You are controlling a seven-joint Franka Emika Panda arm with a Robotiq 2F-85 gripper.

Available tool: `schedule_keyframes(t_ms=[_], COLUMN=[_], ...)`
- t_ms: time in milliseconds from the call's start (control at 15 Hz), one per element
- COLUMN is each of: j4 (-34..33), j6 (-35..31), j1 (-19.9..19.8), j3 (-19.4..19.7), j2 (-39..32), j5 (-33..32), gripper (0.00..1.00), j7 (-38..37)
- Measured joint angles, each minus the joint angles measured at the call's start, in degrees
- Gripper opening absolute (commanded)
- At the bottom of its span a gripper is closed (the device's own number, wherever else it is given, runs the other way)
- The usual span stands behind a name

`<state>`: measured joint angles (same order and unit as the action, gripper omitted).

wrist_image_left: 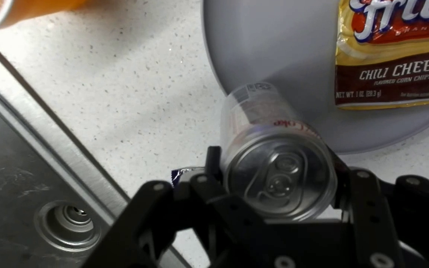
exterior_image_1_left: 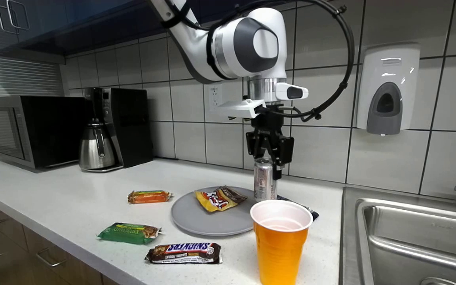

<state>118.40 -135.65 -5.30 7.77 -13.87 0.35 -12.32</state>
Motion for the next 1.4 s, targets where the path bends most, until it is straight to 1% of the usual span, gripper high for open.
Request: schedule_keyframes(t_ms=[867, 1400], j4=[-0.3, -1.0], j6=[1.0, 1.0], j1=[-5.2, -6.5], j3=[3.2, 4.5], j2=[-0.1, -2.2], j5=[0.9, 0.9], gripper=[0.38, 0.38], j7=[3.8, 4.3])
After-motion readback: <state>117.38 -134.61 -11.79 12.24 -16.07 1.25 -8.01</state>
